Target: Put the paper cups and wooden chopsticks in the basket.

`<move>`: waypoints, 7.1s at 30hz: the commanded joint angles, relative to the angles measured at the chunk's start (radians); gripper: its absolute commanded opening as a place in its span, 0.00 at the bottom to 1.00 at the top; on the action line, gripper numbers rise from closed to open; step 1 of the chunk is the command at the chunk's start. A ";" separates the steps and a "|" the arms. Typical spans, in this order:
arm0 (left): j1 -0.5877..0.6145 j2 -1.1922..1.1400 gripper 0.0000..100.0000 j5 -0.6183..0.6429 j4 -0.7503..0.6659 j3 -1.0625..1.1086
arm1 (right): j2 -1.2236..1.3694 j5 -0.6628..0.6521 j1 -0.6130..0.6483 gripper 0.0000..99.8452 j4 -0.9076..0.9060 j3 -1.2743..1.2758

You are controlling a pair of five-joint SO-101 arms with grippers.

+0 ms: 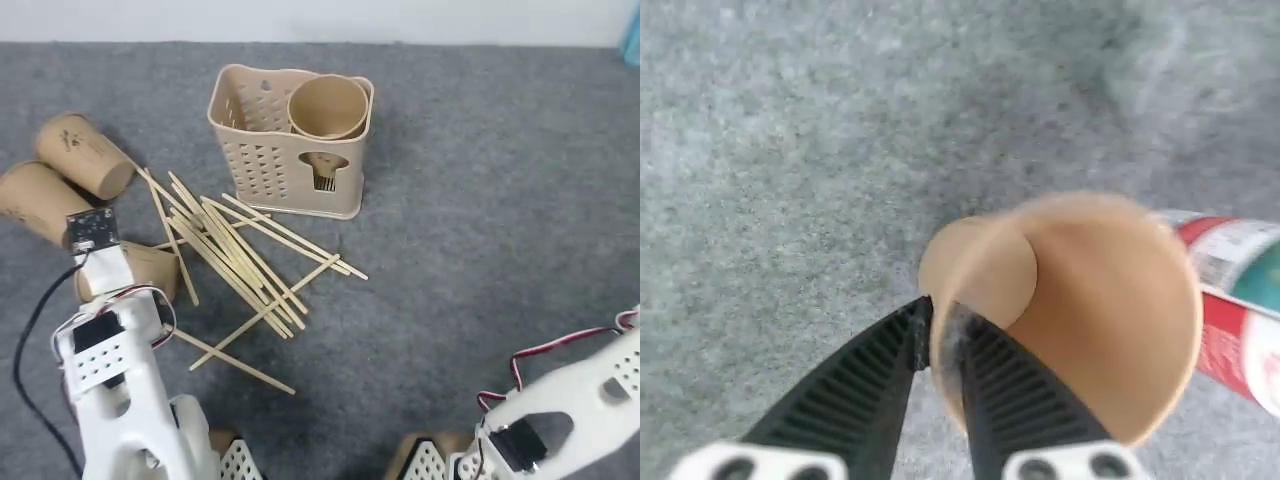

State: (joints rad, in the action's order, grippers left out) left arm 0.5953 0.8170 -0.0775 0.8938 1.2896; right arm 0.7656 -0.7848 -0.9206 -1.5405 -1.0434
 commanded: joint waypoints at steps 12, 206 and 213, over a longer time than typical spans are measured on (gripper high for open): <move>-0.002 0.003 0.01 -0.003 -0.034 -0.015 | -0.070 0.158 0.168 0.01 -0.257 -0.436; 0.227 -0.899 0.12 -0.031 0.477 -1.136 | -2.486 0.387 0.931 0.01 0.499 2.636; 0.167 -1.013 0.12 -0.031 0.601 -1.245 | -2.583 0.354 0.932 0.01 0.440 2.656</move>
State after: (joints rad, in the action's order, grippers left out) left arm 0.8132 -0.1926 -0.0944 1.4200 0.0990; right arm -1.7937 -0.4074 0.0153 -1.0940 1.6187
